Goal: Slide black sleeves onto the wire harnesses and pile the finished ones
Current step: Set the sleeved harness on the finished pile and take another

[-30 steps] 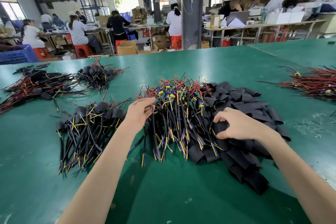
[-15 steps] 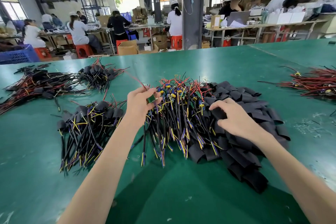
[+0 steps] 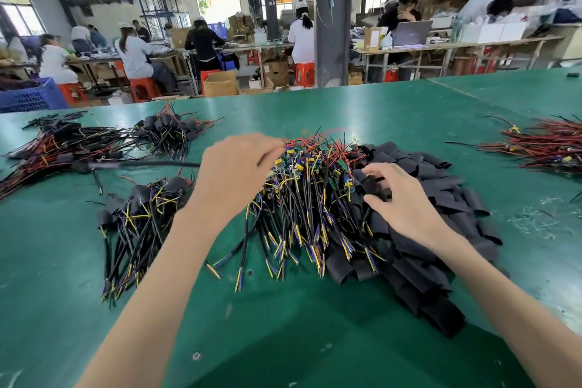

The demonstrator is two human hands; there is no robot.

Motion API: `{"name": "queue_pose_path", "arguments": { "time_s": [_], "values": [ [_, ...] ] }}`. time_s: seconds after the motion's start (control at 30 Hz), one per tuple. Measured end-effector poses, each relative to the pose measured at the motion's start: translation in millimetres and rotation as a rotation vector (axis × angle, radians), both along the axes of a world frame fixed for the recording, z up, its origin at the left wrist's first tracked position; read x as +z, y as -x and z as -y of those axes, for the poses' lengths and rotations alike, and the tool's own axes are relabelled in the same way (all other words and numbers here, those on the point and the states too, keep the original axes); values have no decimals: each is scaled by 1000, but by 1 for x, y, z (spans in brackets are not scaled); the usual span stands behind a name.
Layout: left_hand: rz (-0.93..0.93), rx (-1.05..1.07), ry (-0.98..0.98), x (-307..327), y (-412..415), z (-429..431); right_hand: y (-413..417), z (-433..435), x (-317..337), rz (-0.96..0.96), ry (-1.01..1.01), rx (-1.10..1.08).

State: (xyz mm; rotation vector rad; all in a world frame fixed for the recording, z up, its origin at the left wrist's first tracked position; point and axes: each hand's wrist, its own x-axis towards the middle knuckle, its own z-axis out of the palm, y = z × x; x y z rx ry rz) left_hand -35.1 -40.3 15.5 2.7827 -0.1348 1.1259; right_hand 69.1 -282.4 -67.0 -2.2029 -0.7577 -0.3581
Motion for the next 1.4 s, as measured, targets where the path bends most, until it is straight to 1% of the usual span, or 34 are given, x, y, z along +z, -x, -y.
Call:
{"name": "queue_pose_path", "arguments": {
  "time_s": [0.07,0.13,0.27,0.37,0.5,0.63,1.03,1.27,1.4],
  "values": [
    [-49,28,-50,-20,-1,-2,2,-3,0,0,-9,-1],
    [-35,32,-42,-38,0,-3,4,-5,0,-10,-28,15],
    [94,7,59,-56,-2,-4,9,-9,-1,4,-40,56],
    [183,30,122,-60,-2,1,12,-12,-4,6,-58,114],
    [209,25,152,-65,-1,6,16,-16,-8,7,-95,145],
    [230,-14,137,-69,-1,10,17,-17,-10,-6,-144,153],
    [210,-39,8,-81,-2,3,20,-16,-2,-37,-309,146],
    [191,-39,-139,-85,-3,-3,22,-14,0,18,-320,151],
    [134,-5,-197,-87,-3,-4,23,-13,0,68,-302,180]
  ]
}}
